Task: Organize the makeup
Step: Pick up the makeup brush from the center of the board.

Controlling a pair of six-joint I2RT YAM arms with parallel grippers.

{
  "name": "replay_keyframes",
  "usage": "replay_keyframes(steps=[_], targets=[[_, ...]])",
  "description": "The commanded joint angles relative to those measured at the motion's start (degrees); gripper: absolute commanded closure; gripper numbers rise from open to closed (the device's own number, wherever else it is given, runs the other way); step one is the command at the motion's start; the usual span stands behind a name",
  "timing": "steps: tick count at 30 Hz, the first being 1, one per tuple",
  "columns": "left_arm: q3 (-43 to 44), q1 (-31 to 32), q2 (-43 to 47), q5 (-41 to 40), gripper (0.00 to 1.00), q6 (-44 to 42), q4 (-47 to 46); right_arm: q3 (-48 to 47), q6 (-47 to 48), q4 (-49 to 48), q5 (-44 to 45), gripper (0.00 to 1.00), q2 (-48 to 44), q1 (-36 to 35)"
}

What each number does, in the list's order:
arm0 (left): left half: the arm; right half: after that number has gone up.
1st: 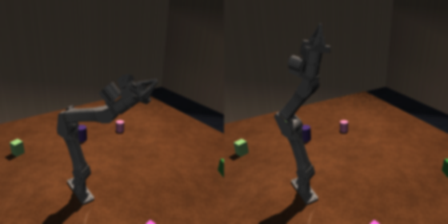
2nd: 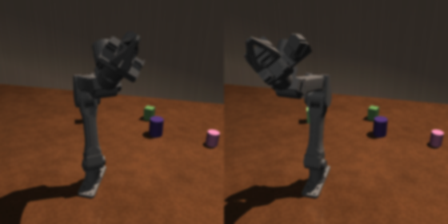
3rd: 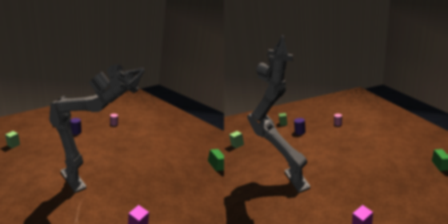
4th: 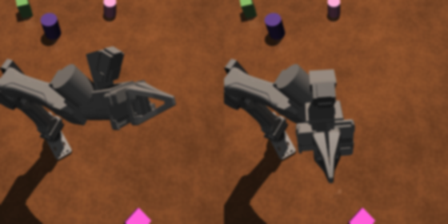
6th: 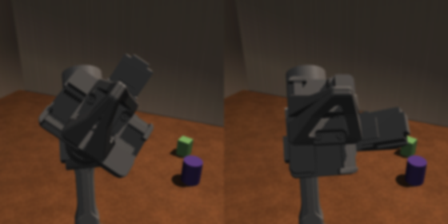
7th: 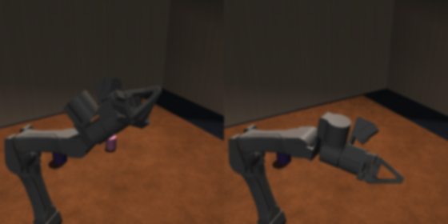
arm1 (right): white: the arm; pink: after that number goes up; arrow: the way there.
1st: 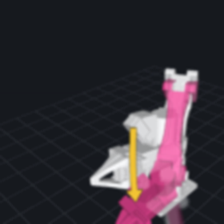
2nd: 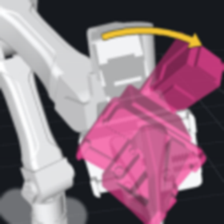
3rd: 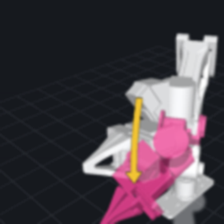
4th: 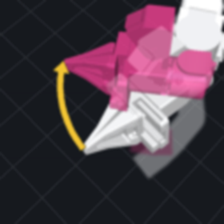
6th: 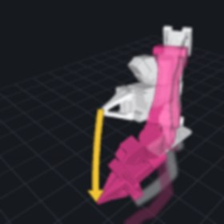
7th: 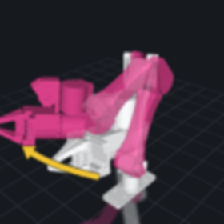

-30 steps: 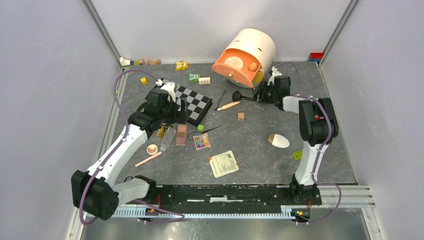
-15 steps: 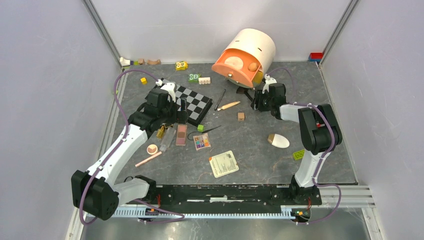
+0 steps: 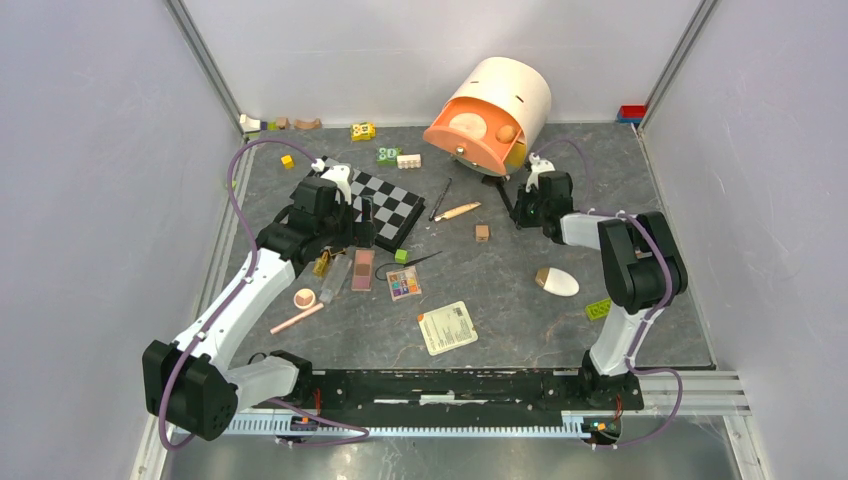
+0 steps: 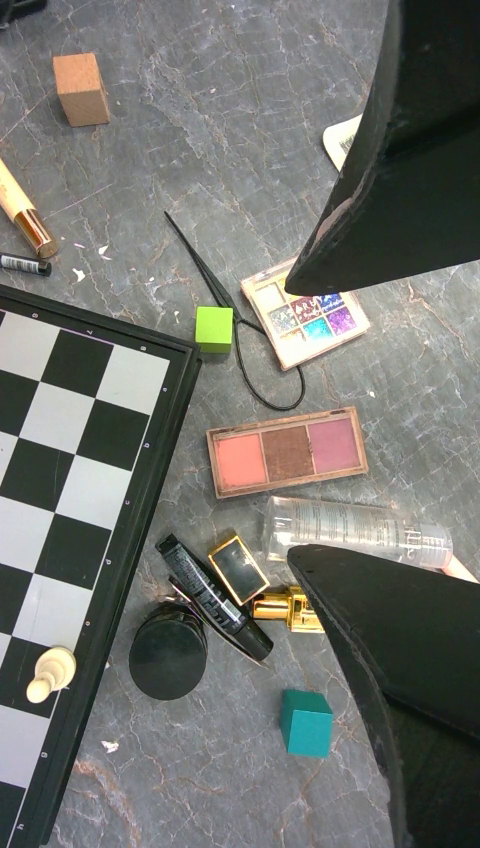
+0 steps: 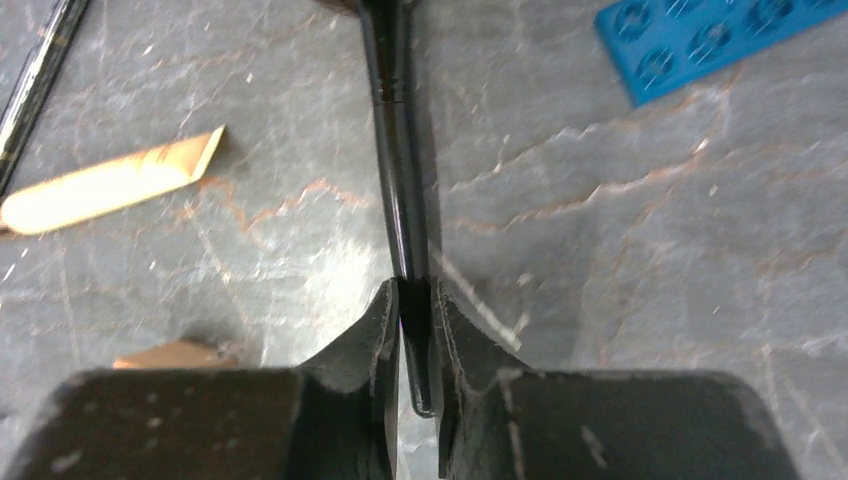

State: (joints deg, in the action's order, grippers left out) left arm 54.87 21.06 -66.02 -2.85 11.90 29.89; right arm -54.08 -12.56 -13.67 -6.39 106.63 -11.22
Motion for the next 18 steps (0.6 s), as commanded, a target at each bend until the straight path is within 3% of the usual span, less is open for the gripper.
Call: replay_keyframes(steps=[1,9,18], targets=[[-0.1,-0.2,0.2,0.2,0.00,-1.4,-1.3,5.2,-0.3,1.8,-3.8,0.86,-5.5,-0.1],[-0.1,-0.3,0.2,0.1,0.00,-1.4,-1.3,14.3,-4.4,2.8,-6.0,0.93,-20.6,-0.1],[0.0,-0.3,0.2,0.3,0.00,-1.4,-1.3,18.7,-7.8,13.3,4.4,1.00,-34.6,0.0]])
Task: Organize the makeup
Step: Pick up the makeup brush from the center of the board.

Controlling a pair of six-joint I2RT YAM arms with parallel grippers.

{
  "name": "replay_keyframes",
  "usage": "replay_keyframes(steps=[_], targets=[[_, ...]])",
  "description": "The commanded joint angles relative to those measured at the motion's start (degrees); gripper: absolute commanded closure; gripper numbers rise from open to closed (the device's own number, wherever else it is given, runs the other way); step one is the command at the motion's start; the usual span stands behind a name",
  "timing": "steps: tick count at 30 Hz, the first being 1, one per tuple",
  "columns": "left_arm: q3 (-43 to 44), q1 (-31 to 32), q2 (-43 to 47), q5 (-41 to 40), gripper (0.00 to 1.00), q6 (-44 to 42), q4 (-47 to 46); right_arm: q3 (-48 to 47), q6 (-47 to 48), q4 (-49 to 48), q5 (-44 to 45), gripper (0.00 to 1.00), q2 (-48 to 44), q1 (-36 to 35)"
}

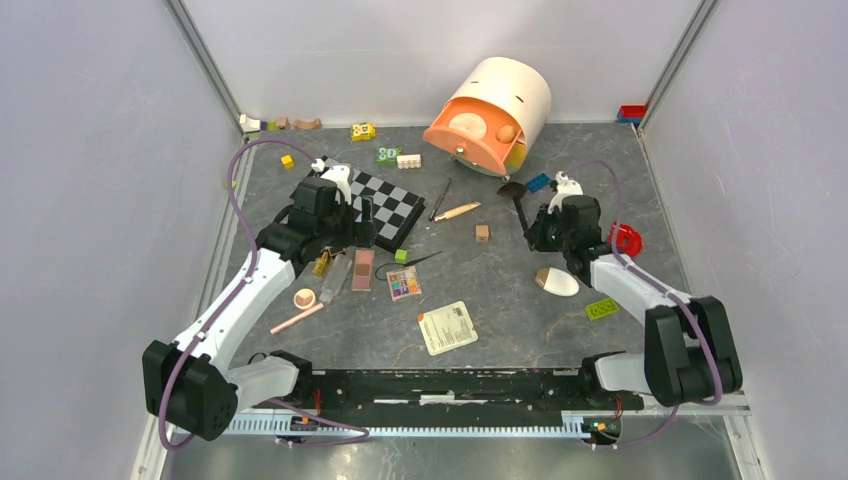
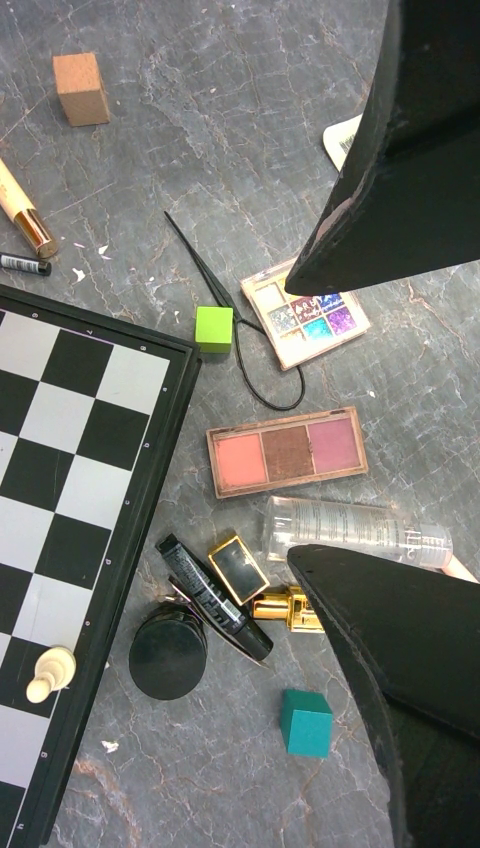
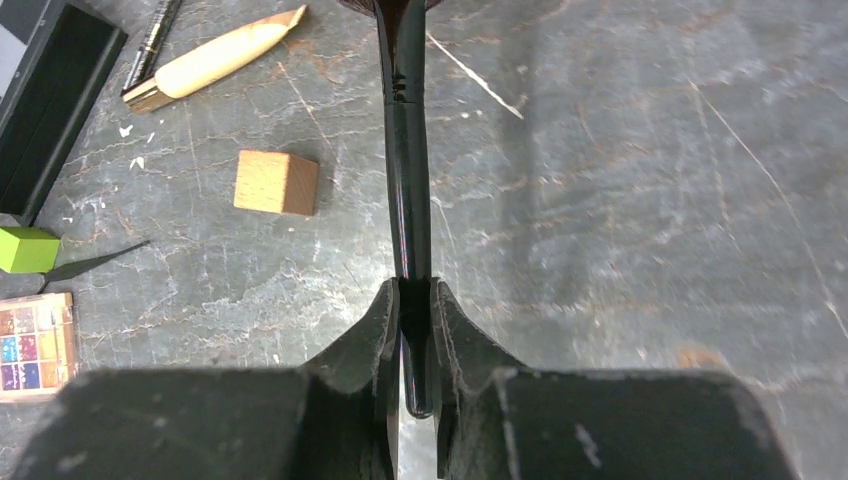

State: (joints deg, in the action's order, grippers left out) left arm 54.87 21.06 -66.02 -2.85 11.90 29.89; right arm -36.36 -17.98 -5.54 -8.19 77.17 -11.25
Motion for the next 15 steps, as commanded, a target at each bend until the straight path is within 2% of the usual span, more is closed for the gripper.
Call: replay_keyframes(steps=[1,5,8,11,15], targets=[[0.0,-0.3,0.2,0.3,0.00,-1.4,-1.3,0.9,-2.9,7.4,7.7,1.00,-6.5,0.0],[0.0,-0.3,0.4,0.5,0.00,-1.4,-1.3,-0.8,-3.7,13.3,16.7,1.00,-11.5,0.0],[0.0,-0.3,0.4,0.5,0.00,-1.4,-1.3,-3.0,-3.7,14.7,18.5,1.00,-15.8,0.0],[0.1,-0.2,0.4,0.6,0.00,-1.3,-1.3,-7.8,-1.0,14.7,12.5,1.00,-16.7,0.0],[0.1,-0.2,0.4,0.6,0.00,-1.3,-1.3,-16.5,0.7,17.2,1.6,1.00,-13.5,0.0]])
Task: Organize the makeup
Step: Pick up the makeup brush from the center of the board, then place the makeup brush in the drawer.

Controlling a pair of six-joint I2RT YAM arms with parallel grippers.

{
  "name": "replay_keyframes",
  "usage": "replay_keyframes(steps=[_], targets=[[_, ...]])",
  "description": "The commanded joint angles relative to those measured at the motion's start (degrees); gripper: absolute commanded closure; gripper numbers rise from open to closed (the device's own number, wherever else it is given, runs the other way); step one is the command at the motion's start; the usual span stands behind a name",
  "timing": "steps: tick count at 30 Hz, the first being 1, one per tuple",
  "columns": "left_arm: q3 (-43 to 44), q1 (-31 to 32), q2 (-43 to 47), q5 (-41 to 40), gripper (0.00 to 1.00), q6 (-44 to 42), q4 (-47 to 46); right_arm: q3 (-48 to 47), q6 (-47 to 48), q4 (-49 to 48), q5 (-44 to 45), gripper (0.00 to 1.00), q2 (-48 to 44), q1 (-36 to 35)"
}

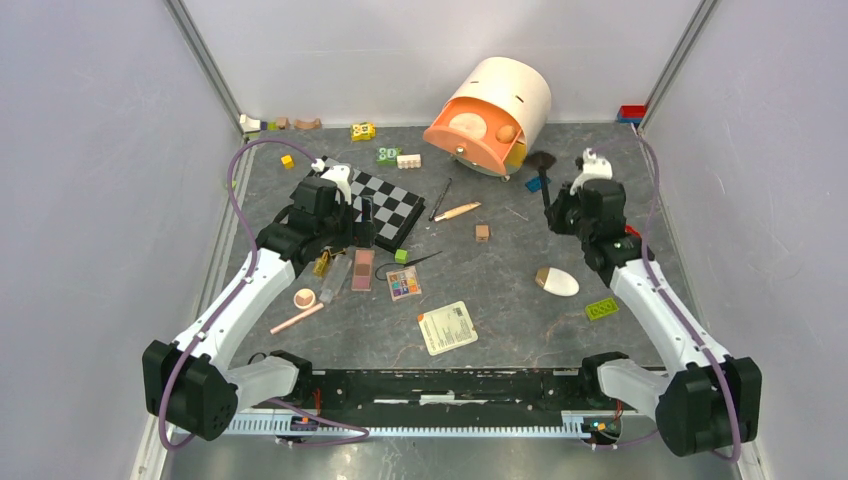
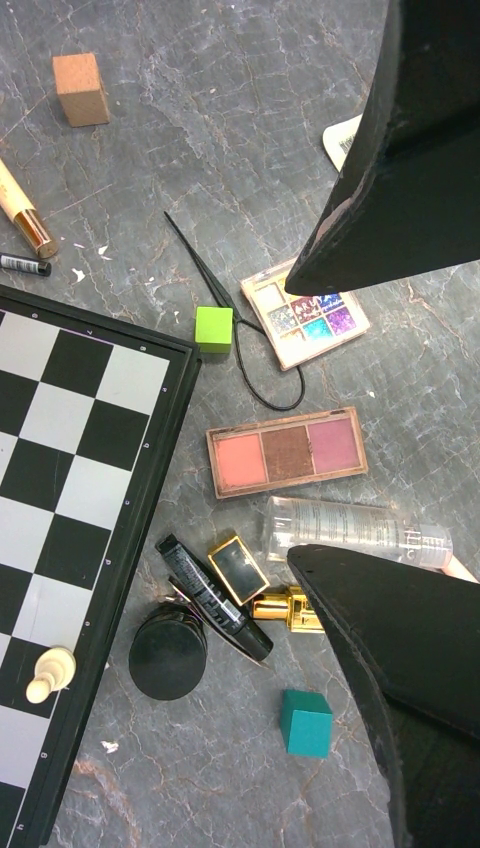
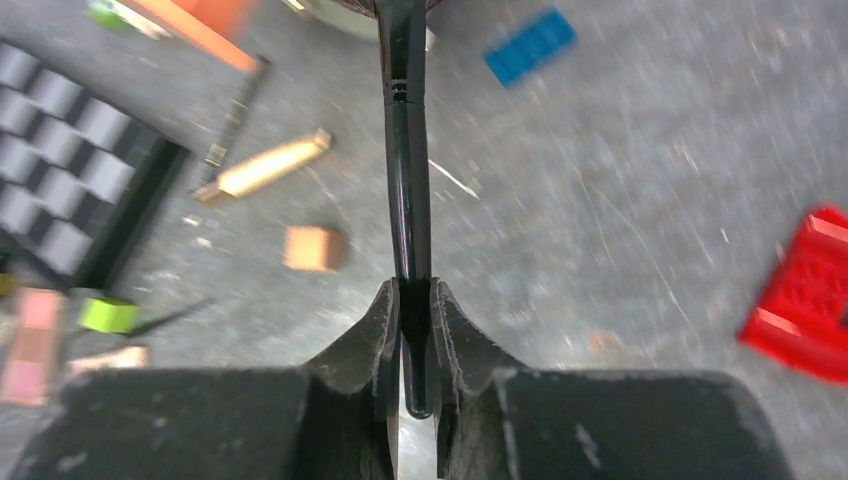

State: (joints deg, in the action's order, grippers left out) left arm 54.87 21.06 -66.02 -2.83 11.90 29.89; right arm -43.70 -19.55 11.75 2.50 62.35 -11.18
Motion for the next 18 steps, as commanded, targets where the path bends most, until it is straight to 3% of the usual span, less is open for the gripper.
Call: replay_keyframes(steps=[1,10,18], targets=[[0.1,-0.3,0.4,0.5,0.00,-1.3,-1.3,-10.8,2.4,0.0,-11.3,1.00,2.4,-0.1],[0.1,-0.2,0.3,0.9,0.00,-1.2,-1.3,-32.0,9.3,10.8,-21.5,1.00,16.1,-0.1],[0.1,-0.3,0.3,0.8,0.00,-1.2,-1.3,-48.5,13.3,18.4,-20.6,1.00,29.8,-0.1]])
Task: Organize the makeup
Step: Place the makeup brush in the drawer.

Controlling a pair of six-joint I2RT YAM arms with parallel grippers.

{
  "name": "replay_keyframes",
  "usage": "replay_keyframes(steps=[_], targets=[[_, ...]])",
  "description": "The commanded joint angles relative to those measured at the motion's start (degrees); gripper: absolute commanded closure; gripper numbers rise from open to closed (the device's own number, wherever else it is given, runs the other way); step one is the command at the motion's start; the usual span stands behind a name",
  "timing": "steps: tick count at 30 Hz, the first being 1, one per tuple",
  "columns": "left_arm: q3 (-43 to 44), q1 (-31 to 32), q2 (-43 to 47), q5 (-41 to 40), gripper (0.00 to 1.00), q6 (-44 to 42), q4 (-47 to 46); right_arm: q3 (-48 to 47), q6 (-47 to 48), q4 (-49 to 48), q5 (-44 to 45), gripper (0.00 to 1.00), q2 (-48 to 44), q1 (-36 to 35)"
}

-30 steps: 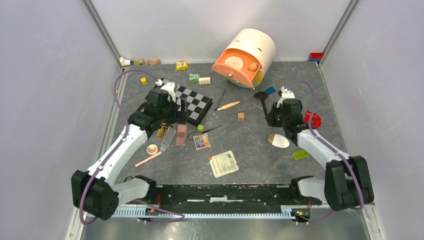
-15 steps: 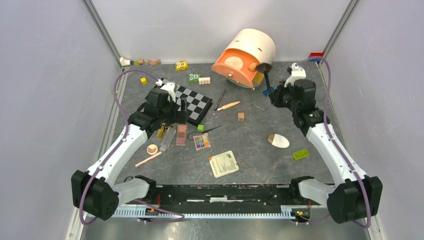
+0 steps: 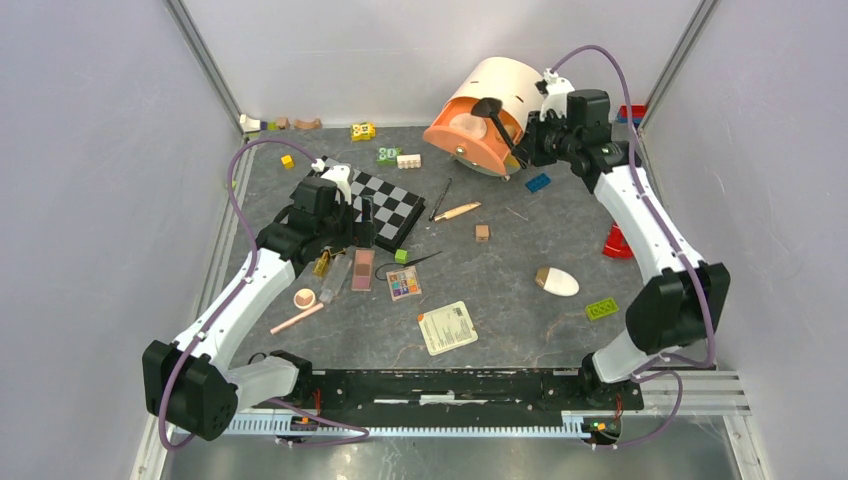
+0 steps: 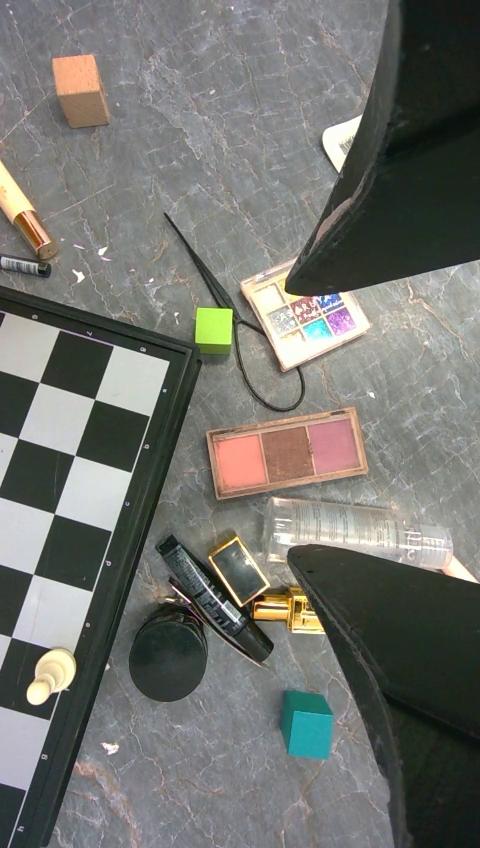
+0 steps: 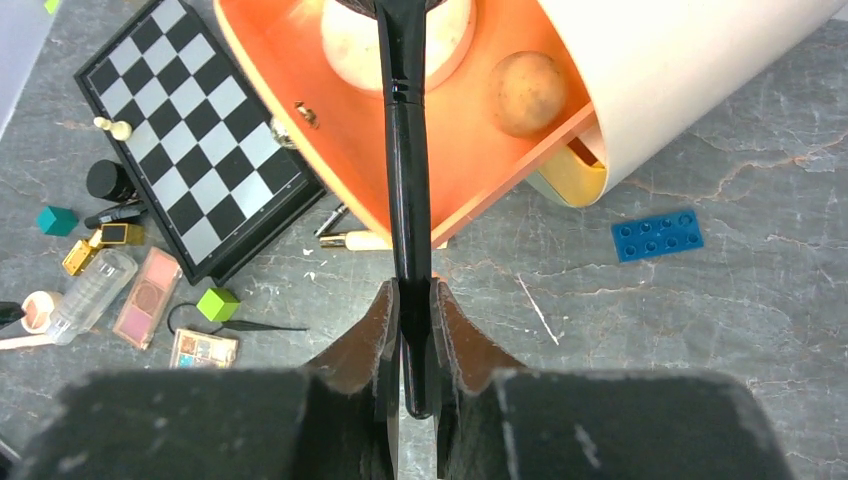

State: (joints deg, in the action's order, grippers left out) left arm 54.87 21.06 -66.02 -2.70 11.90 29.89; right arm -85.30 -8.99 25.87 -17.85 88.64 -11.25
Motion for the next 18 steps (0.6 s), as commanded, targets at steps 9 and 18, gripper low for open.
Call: replay_keyframes(steps=[9,18], targets=[[0.0,-0.2,0.5,0.8,0.00,-1.2,-1.3,-21.2,3.4,9.1,0.1,1.00,15.2,-0.2],[0.1,-0.3,0.5,0.7,0.00,-1.2,-1.3,-22.8,4.4,10.4,0.0,1.00,17.9,-1.6]])
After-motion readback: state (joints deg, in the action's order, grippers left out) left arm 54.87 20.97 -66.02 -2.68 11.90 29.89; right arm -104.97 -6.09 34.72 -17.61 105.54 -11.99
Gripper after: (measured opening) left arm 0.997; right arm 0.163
